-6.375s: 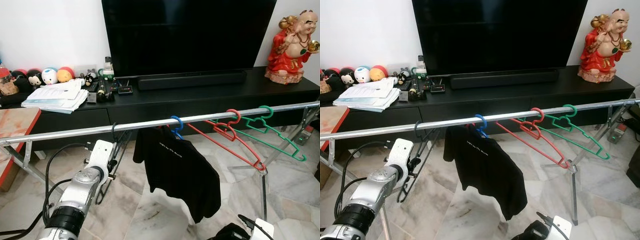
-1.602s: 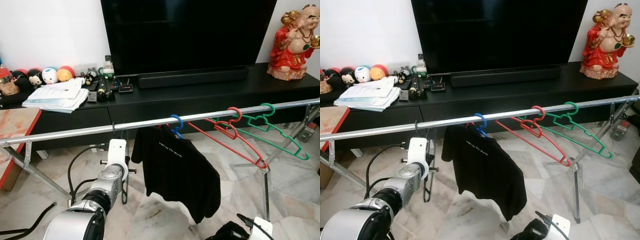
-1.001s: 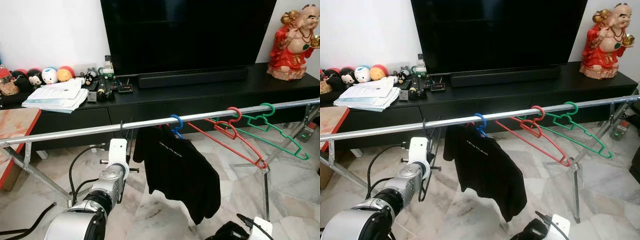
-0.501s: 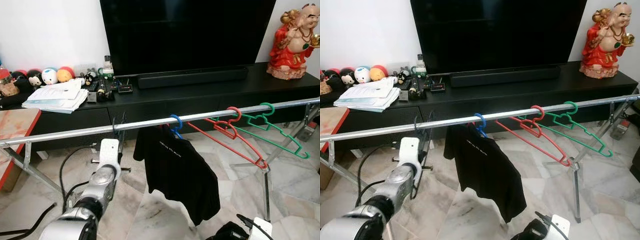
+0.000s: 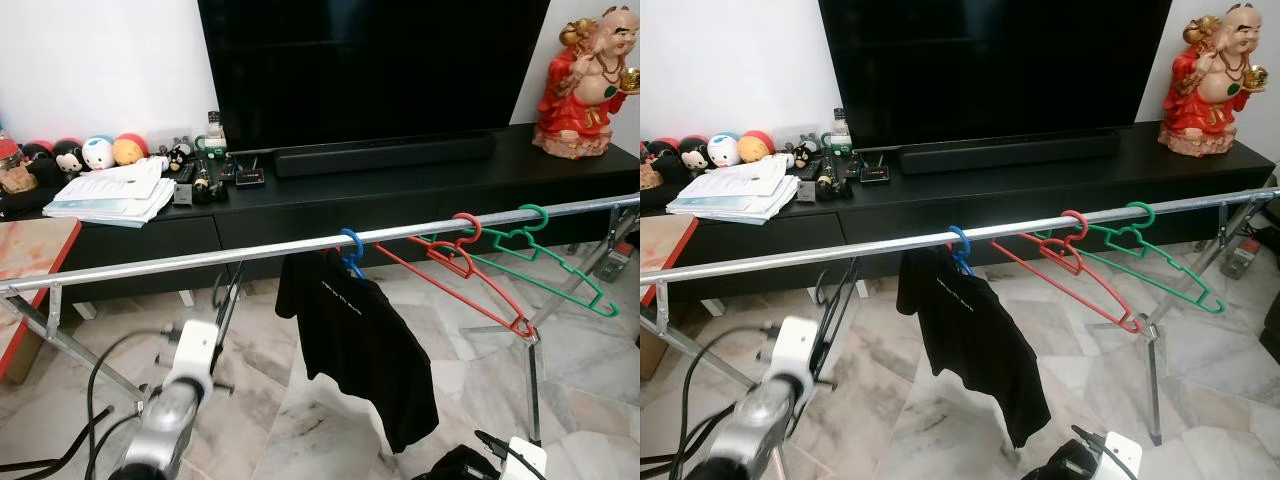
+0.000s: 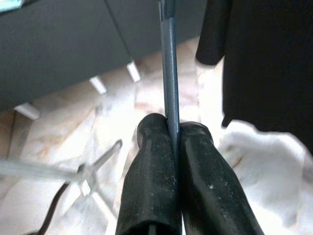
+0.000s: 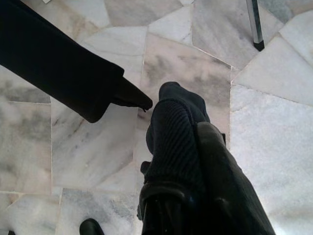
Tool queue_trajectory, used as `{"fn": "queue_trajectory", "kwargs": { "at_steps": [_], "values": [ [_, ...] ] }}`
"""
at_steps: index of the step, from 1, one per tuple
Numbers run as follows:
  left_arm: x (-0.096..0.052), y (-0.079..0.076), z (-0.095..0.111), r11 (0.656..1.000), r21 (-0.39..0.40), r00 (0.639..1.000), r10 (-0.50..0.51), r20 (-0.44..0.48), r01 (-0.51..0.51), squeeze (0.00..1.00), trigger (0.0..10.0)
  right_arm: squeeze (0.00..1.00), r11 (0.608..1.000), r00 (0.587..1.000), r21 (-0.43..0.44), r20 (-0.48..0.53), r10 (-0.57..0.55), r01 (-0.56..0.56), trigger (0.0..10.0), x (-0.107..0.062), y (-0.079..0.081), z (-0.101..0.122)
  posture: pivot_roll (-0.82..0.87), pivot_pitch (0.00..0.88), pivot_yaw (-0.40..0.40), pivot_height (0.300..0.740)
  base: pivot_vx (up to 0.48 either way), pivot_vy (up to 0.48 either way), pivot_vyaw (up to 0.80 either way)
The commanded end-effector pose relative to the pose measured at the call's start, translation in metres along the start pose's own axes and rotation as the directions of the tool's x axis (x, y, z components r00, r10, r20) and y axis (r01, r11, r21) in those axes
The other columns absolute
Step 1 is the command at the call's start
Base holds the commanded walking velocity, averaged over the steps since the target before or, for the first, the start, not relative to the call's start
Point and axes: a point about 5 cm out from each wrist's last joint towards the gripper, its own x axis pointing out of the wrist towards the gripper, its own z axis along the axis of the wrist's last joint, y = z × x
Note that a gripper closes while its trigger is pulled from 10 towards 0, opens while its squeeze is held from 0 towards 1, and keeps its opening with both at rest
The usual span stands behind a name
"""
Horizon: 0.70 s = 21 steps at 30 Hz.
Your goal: Hang hanger
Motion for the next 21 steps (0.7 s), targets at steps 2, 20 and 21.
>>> {"fn": "queue_trajectory", "kwargs": {
  "at_steps": [2,20,21],
  "values": [
    [-0.006,0.004,0.000,1.000,0.017,0.999,0.006,0.044,-0.007,0.00,10.0,0.00,1.000,1.000,-0.009,0.015,0.004,-0.004,10.0,0.000,0.000,0.003,0.07,0.000,0.042,0.740,0.000,0.000,0.00],
    [-0.061,-0.016,-0.106,0.987,-0.097,0.934,0.088,-0.347,-0.129,0.00,10.0,0.00,0.996,0.999,-0.087,0.043,0.019,-0.015,10.0,-0.002,-0.022,0.008,0.04,0.000,-0.022,0.740,0.000,0.000,0.00],
    [-0.065,-0.017,-0.111,0.987,-0.097,0.923,0.083,-0.375,-0.129,0.00,10.0,0.00,0.995,0.999,-0.096,0.047,0.027,-0.022,10.0,-0.002,-0.019,0.006,0.04,0.000,-0.022,0.740,0.000,0.000,0.00]
  ]
}}
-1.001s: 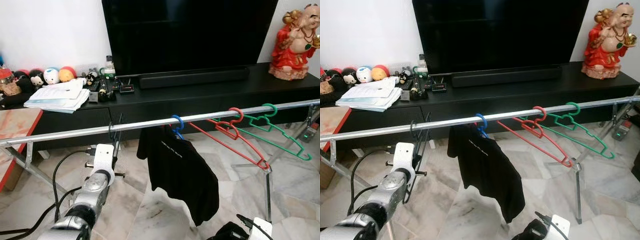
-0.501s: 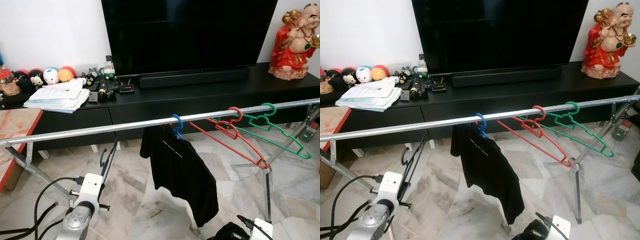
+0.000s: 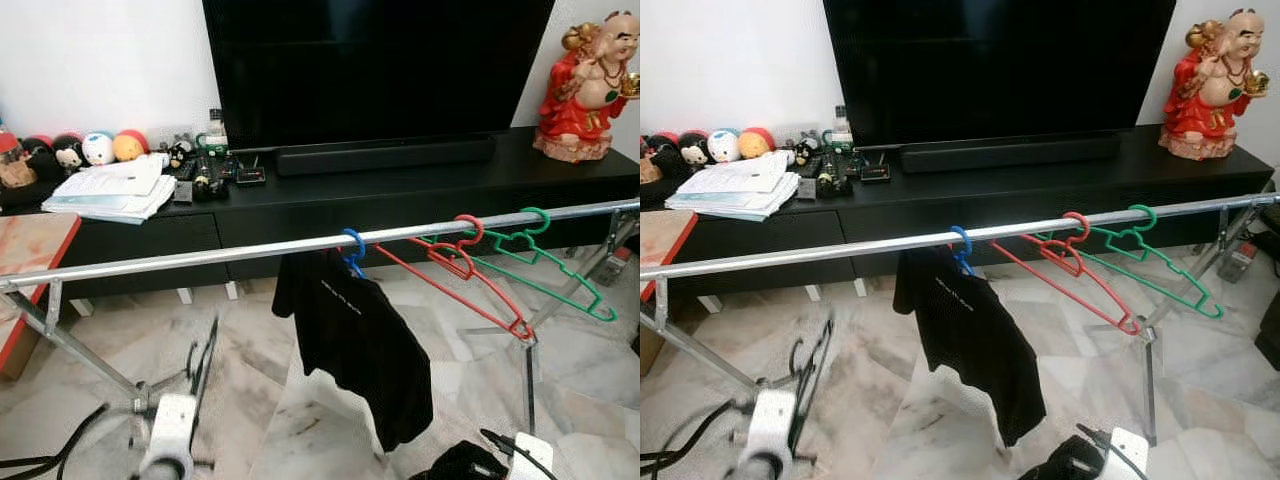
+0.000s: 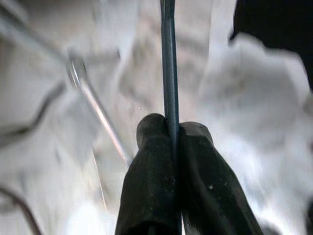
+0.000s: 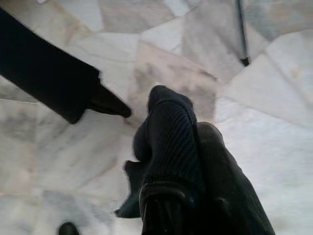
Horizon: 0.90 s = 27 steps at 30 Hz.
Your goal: Hang hanger
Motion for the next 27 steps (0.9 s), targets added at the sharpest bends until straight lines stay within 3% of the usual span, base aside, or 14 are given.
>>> {"fn": "queue_trajectory", "kwargs": {
  "at_steps": [1,9,16,18,21,27],
  "values": [
    [-0.007,0.004,-0.025,1.000,-0.008,0.993,0.021,-0.118,-0.022,0.00,10.0,0.00,0.999,0.999,-0.043,0.028,0.026,-0.025,10.0,-0.001,0.009,-0.004,0.06,0.000,-0.015,0.740,0.000,0.000,0.00],
    [-0.022,0.012,-0.061,0.999,0.050,0.956,0.011,-0.293,0.004,0.00,10.0,0.00,0.999,0.999,-0.028,0.037,0.034,-0.033,10.0,-0.002,0.020,-0.010,0.07,0.000,0.034,0.740,0.000,0.000,0.00],
    [-0.014,0.026,-0.052,0.998,0.056,0.949,0.043,-0.312,-0.027,0.00,10.0,0.00,0.995,0.994,-0.020,0.048,0.102,-0.101,10.0,0.001,0.052,-0.003,0.08,0.000,0.013,0.740,0.000,0.000,0.00],
    [-0.010,0.032,-0.045,0.997,0.016,0.953,0.073,-0.294,-0.071,0.00,10.0,0.00,0.993,0.991,-0.020,0.063,0.119,-0.118,10.0,0.002,0.059,0.003,0.09,0.000,0.030,0.740,0.000,0.000,0.00],
    [-0.008,0.039,-0.040,0.996,-0.003,0.952,0.089,-0.292,-0.095,0.00,10.0,0.00,0.994,0.990,0.030,0.093,0.105,-0.108,10.0,0.004,0.065,0.015,0.08,0.000,0.061,0.740,0.000,0.000,0.00],
    [-0.009,0.049,-0.044,0.996,0.019,0.937,0.092,-0.336,-0.091,0.00,10.0,0.00,0.991,0.988,0.037,0.096,0.123,-0.127,10.0,0.004,0.078,0.018,0.06,0.000,0.108,0.740,0.000,0.000,0.00]
  ]
}}
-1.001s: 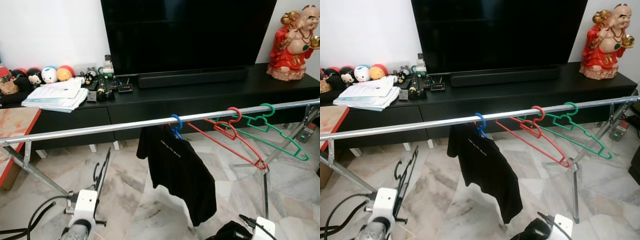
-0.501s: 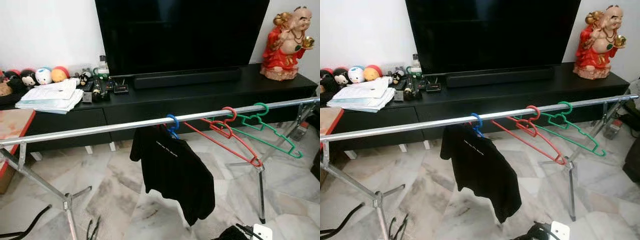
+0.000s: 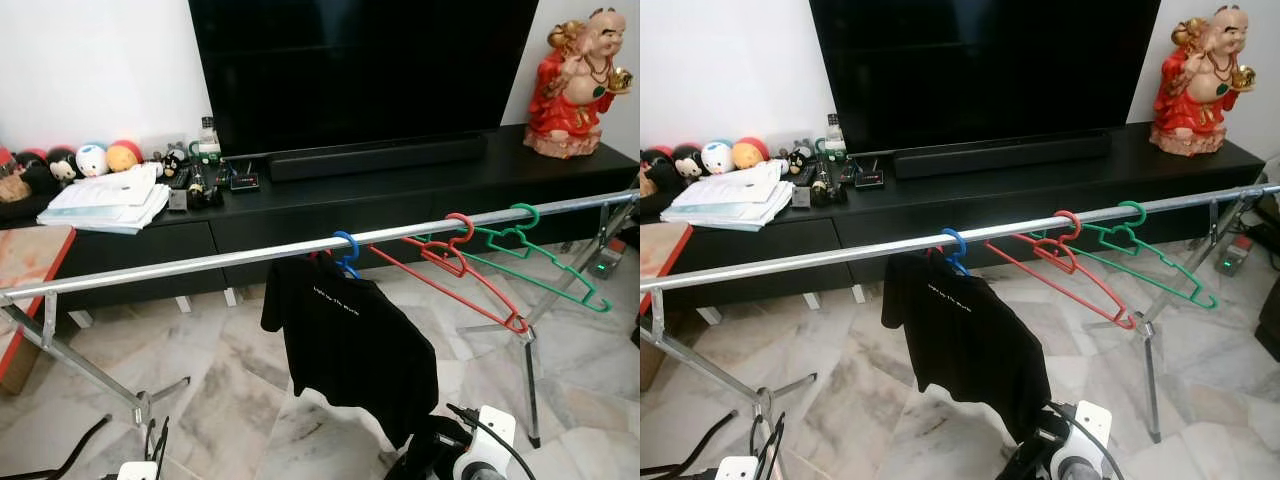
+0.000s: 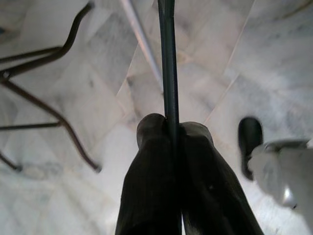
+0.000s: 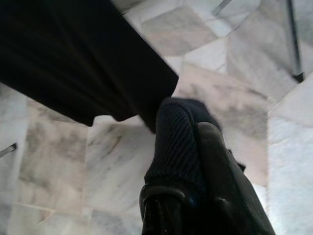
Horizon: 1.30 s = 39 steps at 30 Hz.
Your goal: Hang hanger
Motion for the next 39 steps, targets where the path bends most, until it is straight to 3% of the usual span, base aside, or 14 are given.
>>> {"fn": "queue_trajectory", "kwargs": {
  "at_steps": [1,5,14,25,39],
  "values": [
    [-0.001,0.006,-0.005,1.000,0.014,1.000,0.001,-0.028,0.000,0.00,10.0,0.00,1.000,1.000,0.011,0.011,0.007,-0.007,10.0,0.001,0.006,0.002,0.06,0.000,0.108,0.740,0.000,0.000,0.00],
    [0.001,0.011,0.002,1.000,0.024,1.000,-0.006,-0.006,0.006,0.00,10.0,0.00,1.000,1.000,0.029,0.016,0.007,-0.007,10.0,0.001,0.009,0.003,0.05,0.000,0.117,0.740,0.000,0.000,0.00],
    [0.003,0.005,0.016,1.000,0.019,1.000,-0.022,0.023,0.022,0.00,10.0,0.00,0.999,1.000,0.031,0.028,-0.008,0.007,10.0,0.002,0.003,0.009,0.06,0.000,0.085,0.740,-0.194,0.000,0.00],
    [-0.004,0.003,-0.022,1.000,-0.005,0.997,-0.027,-0.076,0.027,0.00,10.0,0.00,0.998,0.998,0.042,-0.024,-0.053,0.054,10.0,-0.007,-0.014,-0.019,0.03,0.000,0.091,0.740,-0.270,0.000,0.00],
    [-0.004,-0.012,-0.020,0.998,-0.028,0.997,-0.053,-0.056,0.052,0.00,10.0,0.00,0.999,1.000,0.025,0.001,-0.023,0.023,10.0,-0.005,-0.009,-0.013,0.05,0.010,0.054,0.740,-0.294,0.000,0.00]
  ]
}}
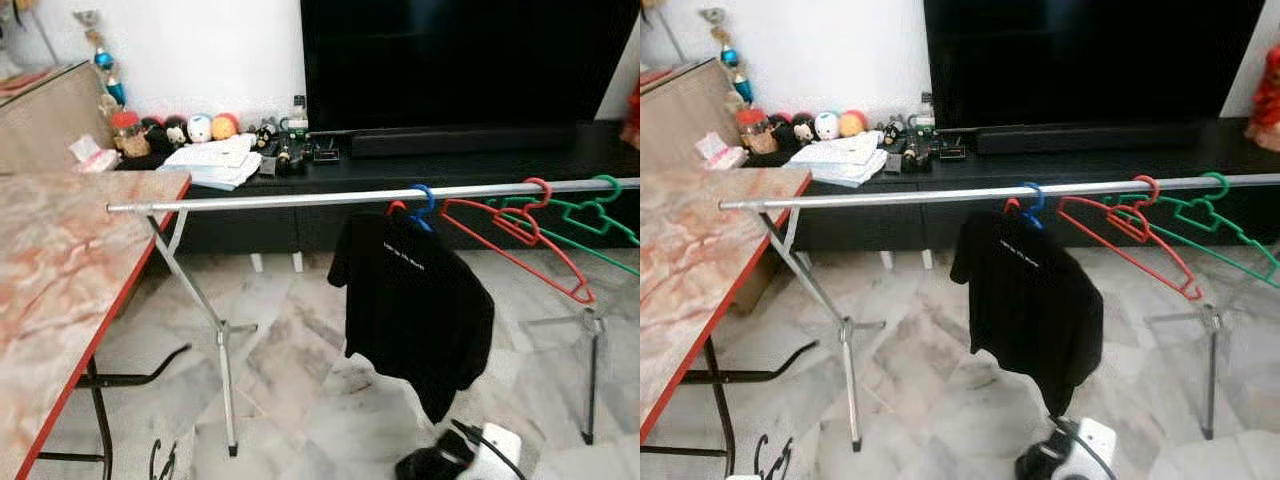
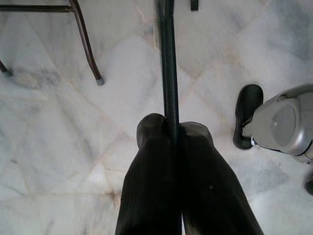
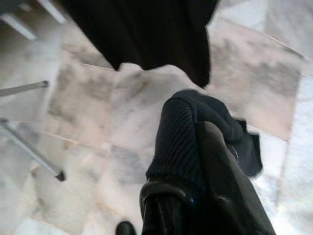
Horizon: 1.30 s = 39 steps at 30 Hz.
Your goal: Hang hanger
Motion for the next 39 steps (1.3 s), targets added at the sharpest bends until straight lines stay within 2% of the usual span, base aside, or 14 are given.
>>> {"fn": "queue_trajectory", "kwargs": {
  "at_steps": [1,12,18,39],
  "values": [
    [-0.001,-0.001,-0.006,1.000,-0.011,1.000,0.002,-0.016,-0.003,0.00,10.0,0.00,1.000,1.000,-0.006,0.007,-0.007,0.007,10.0,0.000,-0.004,0.001,0.05,0.010,0.054,0.740,-0.296,0.000,0.00],
    [-0.002,-0.006,-0.013,1.000,-0.025,0.999,-0.007,-0.053,0.006,0.00,10.0,0.00,1.000,1.000,-0.020,0.011,-0.003,0.003,10.0,0.001,-0.005,0.004,0.03,0.012,0.037,0.740,-0.297,0.000,0.00],
    [-0.001,-0.015,-0.012,0.999,-0.043,0.998,-0.017,-0.055,0.015,0.00,10.0,0.00,0.999,1.000,-0.038,0.016,0.003,-0.002,10.0,0.002,-0.007,0.010,0.04,0.019,0.011,0.740,-0.297,0.000,0.00],
    [-0.005,-0.008,-0.026,0.998,-0.063,0.997,-0.005,-0.077,0.000,0.00,10.0,0.00,0.998,1.000,-0.049,0.011,0.028,-0.027,10.0,0.003,-0.001,0.011,0.05,0.018,0.002,0.740,-0.296,0.000,0.00]
  ]
}}
